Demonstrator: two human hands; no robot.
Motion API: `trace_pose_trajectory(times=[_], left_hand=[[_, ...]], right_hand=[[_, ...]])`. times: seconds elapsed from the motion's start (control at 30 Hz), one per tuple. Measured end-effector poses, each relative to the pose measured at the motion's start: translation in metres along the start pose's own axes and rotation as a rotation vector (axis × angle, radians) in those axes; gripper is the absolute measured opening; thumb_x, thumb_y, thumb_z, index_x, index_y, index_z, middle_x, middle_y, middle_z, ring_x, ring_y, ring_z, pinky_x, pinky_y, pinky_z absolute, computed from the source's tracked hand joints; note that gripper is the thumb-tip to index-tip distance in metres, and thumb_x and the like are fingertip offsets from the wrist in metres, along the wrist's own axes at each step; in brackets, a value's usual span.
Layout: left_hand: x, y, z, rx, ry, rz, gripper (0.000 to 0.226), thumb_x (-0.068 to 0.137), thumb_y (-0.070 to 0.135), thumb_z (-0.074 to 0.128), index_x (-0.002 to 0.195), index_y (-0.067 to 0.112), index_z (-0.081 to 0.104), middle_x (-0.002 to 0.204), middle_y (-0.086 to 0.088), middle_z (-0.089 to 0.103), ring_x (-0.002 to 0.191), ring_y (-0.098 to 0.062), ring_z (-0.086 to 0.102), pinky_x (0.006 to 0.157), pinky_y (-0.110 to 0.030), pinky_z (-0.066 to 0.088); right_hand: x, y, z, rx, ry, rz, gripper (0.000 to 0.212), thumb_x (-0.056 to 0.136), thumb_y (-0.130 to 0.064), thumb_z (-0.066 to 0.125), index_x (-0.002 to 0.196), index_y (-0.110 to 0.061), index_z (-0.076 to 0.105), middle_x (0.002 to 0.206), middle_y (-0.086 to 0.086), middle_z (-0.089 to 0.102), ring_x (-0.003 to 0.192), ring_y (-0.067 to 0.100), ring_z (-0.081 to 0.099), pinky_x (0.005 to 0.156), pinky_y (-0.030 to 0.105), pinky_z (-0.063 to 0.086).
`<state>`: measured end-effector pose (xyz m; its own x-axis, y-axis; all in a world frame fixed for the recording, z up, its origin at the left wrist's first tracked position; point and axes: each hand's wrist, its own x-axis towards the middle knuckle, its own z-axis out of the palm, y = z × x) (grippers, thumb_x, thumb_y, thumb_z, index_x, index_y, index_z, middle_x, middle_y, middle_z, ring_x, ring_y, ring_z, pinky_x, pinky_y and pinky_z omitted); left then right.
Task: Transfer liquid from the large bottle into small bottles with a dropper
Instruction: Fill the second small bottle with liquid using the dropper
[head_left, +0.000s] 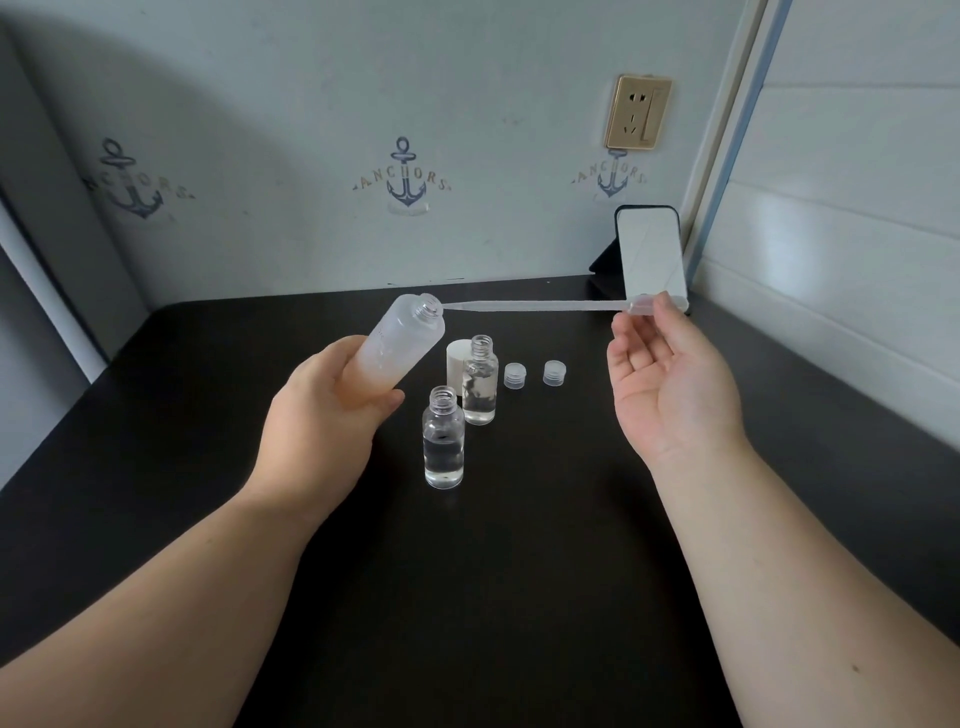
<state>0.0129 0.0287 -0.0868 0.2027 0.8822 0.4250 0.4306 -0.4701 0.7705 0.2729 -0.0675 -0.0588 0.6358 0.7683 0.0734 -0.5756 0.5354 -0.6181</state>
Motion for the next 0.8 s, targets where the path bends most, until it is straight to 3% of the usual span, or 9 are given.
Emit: trace_pose_trajectory(times=[0.2, 0.43, 0.63, 0.8], left_hand=[[0.0010, -0.0041, -0.0005, 0.074, 0.009, 0.010, 0.035, 0.086, 0.026, 0.074, 0.114, 0.043, 0.061, 0.102, 0.015, 0.062, 0.093, -0.008, 0.056, 0.071, -0.019, 0.037], [0.0004, -0.0028, -0.0006, 0.182, 0.042, 0.090, 0.039, 0.085, 0.021, 0.076, 0.116, 0.040, 0.063, 0.096, 0.021, 0.054, 0.088, -0.004, 0.049, 0.073, -0.013, 0.033], [-0.0004, -0.0050, 0.0012, 0.185, 0.021, 0.118, 0.043, 0.082, 0.020, 0.078, 0.119, 0.039, 0.066, 0.104, 0.019, 0.058, 0.096, -0.001, 0.049, 0.076, -0.009, 0.033], [0.0006, -0.0065, 0.0030, 0.204, 0.020, 0.140, 0.048, 0.081, 0.018, 0.081, 0.124, 0.036, 0.066, 0.108, 0.017, 0.058, 0.103, -0.008, 0.050, 0.082, -0.012, 0.033]], right_hand=[[-0.0012, -0.0008, -0.0005, -0.026, 0.024, -0.020, 0.015, 0.093, -0.016, 0.071, 0.082, -0.009, 0.078, 0.081, 0.004, 0.073, 0.075, 0.015, 0.071, 0.067, 0.023, 0.055], [-0.0009, -0.0017, -0.0001, -0.047, 0.033, -0.018, 0.015, 0.092, -0.016, 0.071, 0.080, -0.010, 0.077, 0.077, 0.002, 0.070, 0.065, 0.013, 0.066, 0.061, 0.022, 0.052], [-0.0017, 0.0001, 0.0008, -0.097, -0.059, -0.026, 0.022, 0.092, -0.011, 0.069, 0.071, -0.013, 0.077, 0.077, 0.001, 0.071, 0.063, 0.011, 0.063, 0.061, 0.021, 0.051], [-0.0044, 0.0054, 0.0035, -0.197, -0.204, -0.023, 0.016, 0.091, -0.010, 0.070, 0.077, -0.011, 0.078, 0.084, 0.005, 0.073, 0.067, 0.012, 0.063, 0.064, 0.021, 0.051]])
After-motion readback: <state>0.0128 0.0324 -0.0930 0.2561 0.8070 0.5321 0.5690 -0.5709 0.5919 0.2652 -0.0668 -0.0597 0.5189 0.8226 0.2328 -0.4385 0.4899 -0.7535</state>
